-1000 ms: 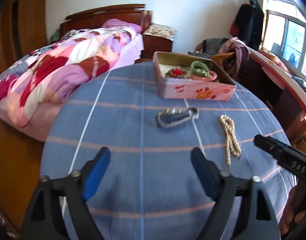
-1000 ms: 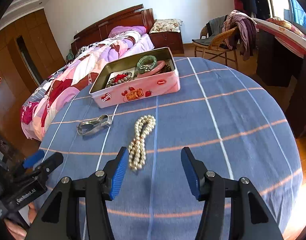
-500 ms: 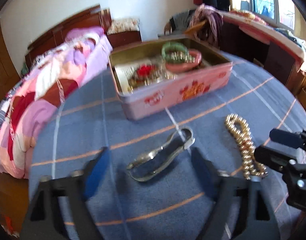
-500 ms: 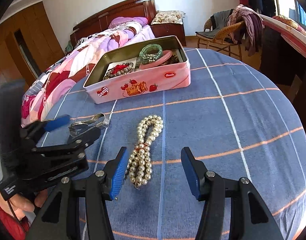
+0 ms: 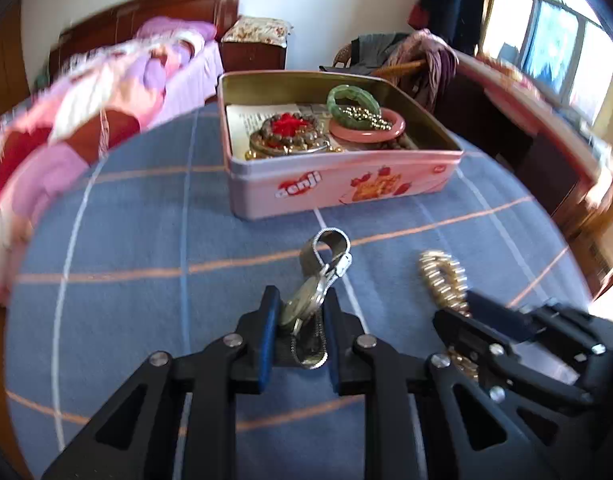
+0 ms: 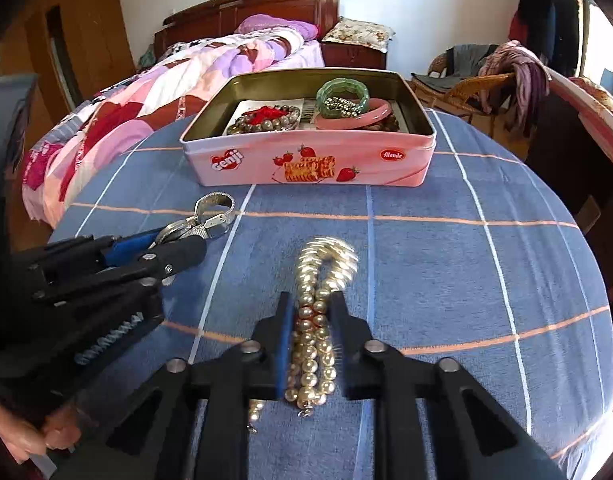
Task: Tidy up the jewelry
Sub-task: 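Grasp the pearl necklace with the right gripper while left grasps the silver watch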
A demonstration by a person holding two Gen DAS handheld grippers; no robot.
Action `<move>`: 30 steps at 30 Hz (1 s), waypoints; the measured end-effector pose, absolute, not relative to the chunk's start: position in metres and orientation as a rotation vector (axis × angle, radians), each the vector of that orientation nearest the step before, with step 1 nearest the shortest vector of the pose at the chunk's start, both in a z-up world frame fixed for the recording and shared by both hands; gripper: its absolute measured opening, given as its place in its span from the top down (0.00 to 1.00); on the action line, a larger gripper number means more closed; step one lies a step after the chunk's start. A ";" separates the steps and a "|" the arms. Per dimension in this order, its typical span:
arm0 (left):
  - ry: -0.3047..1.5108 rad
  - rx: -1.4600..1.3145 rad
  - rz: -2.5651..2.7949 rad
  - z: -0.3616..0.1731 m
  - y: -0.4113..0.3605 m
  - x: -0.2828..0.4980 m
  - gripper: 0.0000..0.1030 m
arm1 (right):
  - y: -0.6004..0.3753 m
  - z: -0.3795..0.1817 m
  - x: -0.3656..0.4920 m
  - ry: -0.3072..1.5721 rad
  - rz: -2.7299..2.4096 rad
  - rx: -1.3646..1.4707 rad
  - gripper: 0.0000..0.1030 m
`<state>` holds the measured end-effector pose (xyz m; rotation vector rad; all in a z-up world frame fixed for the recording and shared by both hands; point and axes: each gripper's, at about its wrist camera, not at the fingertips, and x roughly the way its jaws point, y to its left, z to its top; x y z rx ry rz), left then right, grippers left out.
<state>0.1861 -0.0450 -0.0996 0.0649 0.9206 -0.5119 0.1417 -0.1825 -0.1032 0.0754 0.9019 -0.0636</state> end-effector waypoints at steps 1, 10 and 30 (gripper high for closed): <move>0.933 0.033 -0.518 -0.099 -0.042 0.185 0.79 | -0.185 -0.103 0.141 0.905 -0.057 0.082 0.86; 0.886 -0.019 -0.493 -0.084 -0.036 0.137 0.79 | -0.212 -0.088 0.111 0.850 -0.008 0.298 0.88; 0.732 0.058 -0.391 -0.039 -0.039 0.081 0.79 | -0.207 -0.011 0.035 0.615 -0.031 0.278 0.88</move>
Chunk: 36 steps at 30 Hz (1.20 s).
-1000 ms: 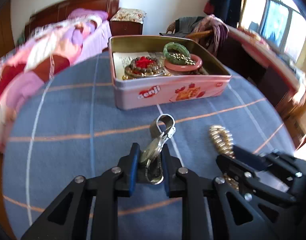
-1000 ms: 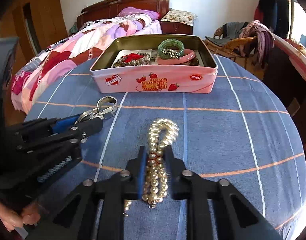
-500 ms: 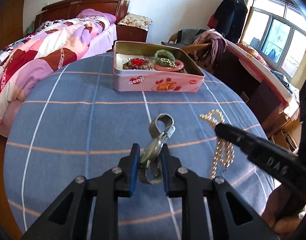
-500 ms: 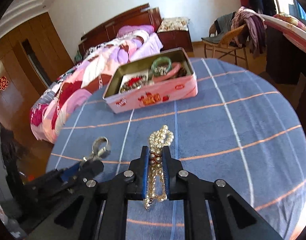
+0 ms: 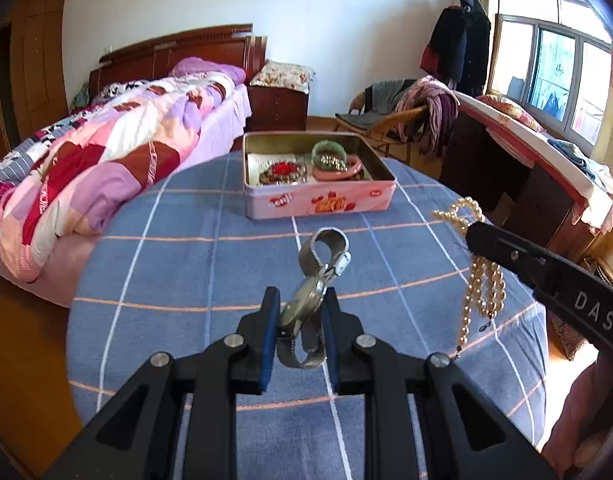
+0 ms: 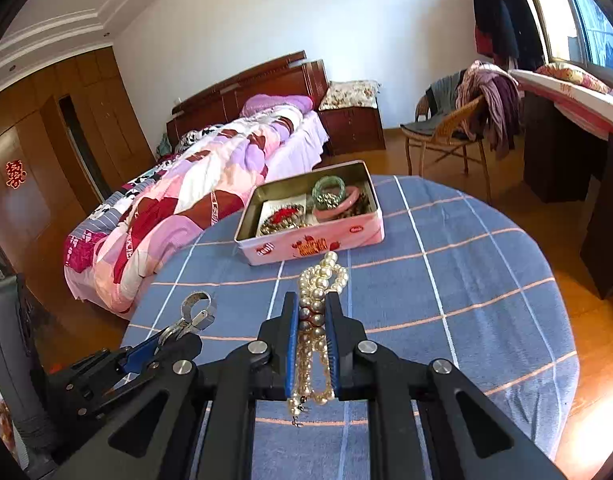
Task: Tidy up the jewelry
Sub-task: 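Grasp the pearl necklace with the right gripper while left grasps the silver watch, then carry the pearl necklace and silver watch into the pink tin and open both grippers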
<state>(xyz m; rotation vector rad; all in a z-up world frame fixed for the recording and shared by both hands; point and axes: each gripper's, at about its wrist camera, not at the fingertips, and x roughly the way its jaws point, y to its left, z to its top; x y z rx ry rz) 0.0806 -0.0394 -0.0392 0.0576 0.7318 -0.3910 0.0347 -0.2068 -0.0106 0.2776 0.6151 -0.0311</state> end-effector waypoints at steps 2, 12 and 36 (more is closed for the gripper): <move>0.711 0.062 -0.384 -0.034 -0.039 0.077 0.79 | -0.205 -0.007 0.031 0.605 -0.030 0.268 0.88; 0.669 0.077 -0.359 -0.028 -0.042 0.072 0.79 | -0.200 -0.002 0.017 0.568 -0.074 0.198 0.88; 0.718 -0.006 -0.444 -0.033 -0.047 0.078 0.79 | -0.210 -0.007 0.035 0.591 -0.066 0.212 0.88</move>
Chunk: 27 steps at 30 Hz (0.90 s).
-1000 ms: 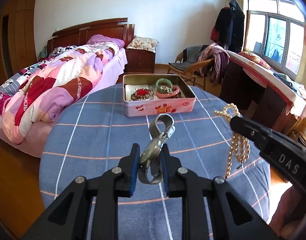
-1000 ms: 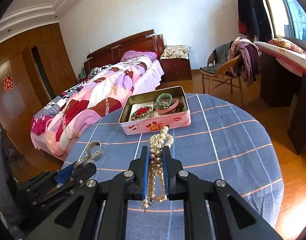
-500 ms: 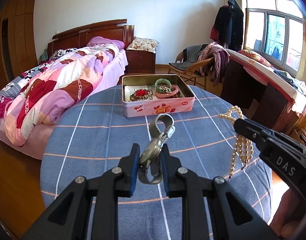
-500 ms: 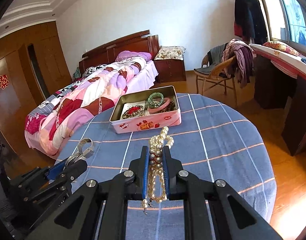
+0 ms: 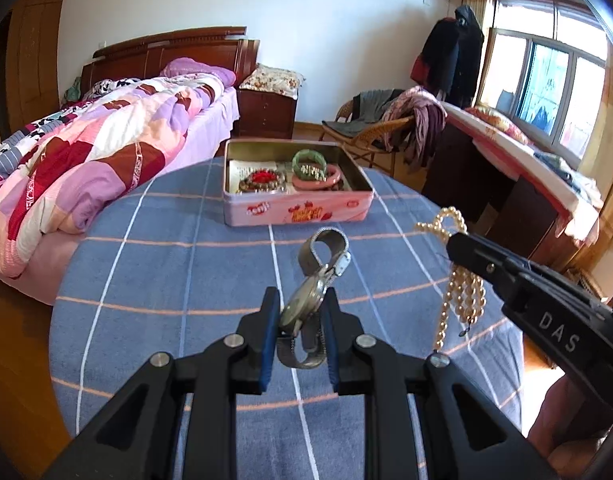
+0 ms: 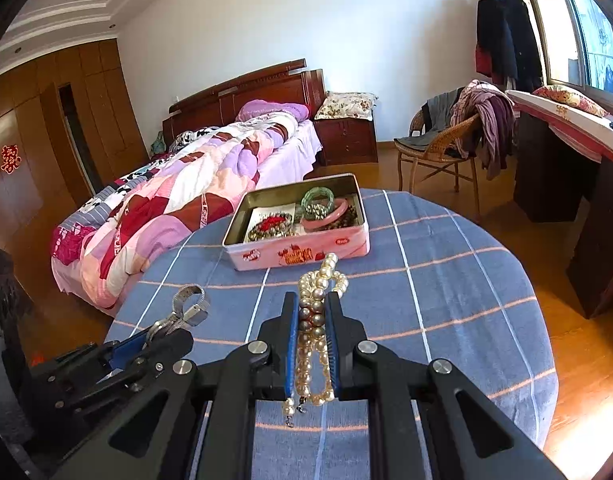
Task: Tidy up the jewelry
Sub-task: 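Carry the pearl necklace and silver watch into the pink tin and open both grippers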
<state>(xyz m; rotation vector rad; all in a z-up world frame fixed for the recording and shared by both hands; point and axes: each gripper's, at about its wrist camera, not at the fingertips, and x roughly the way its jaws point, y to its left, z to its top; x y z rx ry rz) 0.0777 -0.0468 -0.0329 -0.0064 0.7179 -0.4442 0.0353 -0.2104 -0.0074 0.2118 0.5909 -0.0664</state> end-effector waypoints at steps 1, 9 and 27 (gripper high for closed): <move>0.707 -0.004 -0.441 -0.030 -0.047 0.079 0.79 | -0.211 -0.006 0.036 0.588 -0.064 0.215 0.88; 0.643 -0.020 -0.439 -0.007 -0.049 0.107 0.79 | -0.218 0.014 0.061 0.548 -0.049 0.226 0.88; 0.610 -0.062 -0.424 -0.008 -0.080 0.206 0.79 | -0.240 0.028 0.183 0.500 -0.072 0.223 0.88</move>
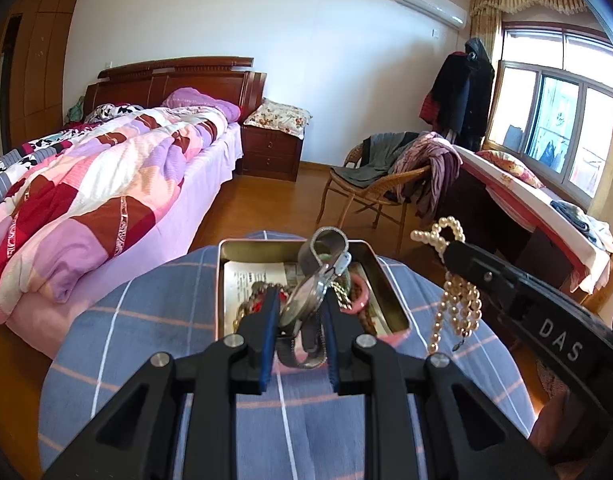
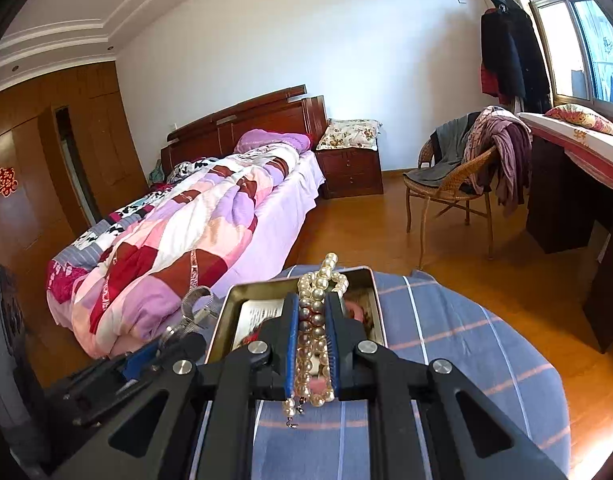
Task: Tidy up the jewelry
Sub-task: 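Carry the pearl necklace and silver watch into the pink tin and open both grippers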
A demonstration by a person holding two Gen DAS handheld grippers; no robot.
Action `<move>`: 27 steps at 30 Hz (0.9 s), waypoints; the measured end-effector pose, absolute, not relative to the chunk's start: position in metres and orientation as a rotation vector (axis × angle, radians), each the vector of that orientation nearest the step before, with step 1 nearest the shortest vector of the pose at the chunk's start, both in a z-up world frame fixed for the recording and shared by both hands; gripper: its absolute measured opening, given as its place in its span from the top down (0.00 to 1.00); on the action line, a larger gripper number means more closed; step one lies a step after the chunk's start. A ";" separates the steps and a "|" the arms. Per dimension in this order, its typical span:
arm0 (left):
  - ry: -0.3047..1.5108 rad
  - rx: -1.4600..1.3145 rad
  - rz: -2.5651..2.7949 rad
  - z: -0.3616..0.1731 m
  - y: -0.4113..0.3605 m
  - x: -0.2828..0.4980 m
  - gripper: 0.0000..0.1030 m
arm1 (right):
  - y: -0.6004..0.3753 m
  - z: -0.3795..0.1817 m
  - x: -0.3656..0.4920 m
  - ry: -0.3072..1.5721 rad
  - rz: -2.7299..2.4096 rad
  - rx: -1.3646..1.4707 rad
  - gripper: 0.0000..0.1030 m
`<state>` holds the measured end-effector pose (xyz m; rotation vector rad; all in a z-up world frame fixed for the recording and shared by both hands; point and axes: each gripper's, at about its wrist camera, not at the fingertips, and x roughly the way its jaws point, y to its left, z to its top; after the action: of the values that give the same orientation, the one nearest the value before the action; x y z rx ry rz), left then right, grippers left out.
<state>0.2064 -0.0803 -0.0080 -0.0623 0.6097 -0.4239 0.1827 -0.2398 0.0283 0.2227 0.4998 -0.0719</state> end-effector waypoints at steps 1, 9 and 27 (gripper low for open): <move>0.614 -0.063 -0.421 -0.010 -0.082 0.210 0.79 | -0.242 0.026 0.192 0.505 -0.074 0.222 0.88; 0.662 -0.052 -0.387 -0.032 -0.099 0.247 0.79 | -0.255 -0.004 0.252 0.562 -0.094 0.244 0.88; 0.726 0.082 -0.278 -0.078 -0.129 0.284 0.79 | -0.266 -0.080 0.310 0.656 -0.131 0.266 0.87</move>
<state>0.2838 -0.1288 -0.0781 0.0818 0.7259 -0.2780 0.3099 -0.2655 -0.0796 0.2660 0.6560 -0.1313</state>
